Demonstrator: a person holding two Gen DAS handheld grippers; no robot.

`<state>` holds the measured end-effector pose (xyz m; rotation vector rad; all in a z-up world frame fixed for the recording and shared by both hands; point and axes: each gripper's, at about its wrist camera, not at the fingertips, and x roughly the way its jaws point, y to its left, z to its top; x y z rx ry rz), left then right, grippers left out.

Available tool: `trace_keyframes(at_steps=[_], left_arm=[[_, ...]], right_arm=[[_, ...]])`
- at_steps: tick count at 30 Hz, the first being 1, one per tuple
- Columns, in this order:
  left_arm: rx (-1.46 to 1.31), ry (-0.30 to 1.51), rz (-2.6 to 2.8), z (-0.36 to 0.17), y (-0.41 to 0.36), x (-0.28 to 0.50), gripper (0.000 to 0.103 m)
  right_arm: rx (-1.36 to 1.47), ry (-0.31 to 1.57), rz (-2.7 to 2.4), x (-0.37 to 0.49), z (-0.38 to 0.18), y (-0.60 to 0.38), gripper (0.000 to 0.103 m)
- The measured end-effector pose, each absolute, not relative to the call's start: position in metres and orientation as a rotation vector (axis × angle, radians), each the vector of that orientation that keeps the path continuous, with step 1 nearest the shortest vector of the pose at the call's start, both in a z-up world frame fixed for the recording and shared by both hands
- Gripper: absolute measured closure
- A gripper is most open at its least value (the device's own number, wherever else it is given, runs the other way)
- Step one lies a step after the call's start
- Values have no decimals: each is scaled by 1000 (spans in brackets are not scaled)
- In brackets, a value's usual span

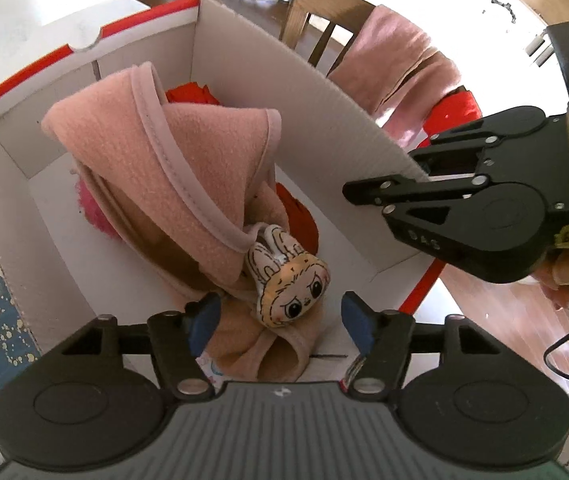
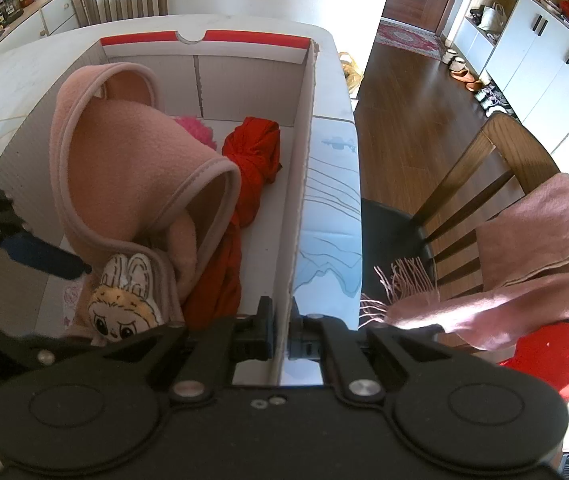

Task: Organize objects
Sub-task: 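Return the left gripper to the pile over the black mesh bag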

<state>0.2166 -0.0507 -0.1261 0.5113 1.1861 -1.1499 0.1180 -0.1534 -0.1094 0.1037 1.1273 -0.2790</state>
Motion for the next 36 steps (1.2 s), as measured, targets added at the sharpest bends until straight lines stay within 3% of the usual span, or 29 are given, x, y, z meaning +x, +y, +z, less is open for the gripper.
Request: trace_keyframes(at_steps=[20,36], left_arm=[[320,1100,-1118,-77,17,219,36],[159,1021,-815,-70,127,256,33]], right_arm=[[105,1127,-279,118,-109,-154,98],[101,1133,-276,117,-108,-153,99]])
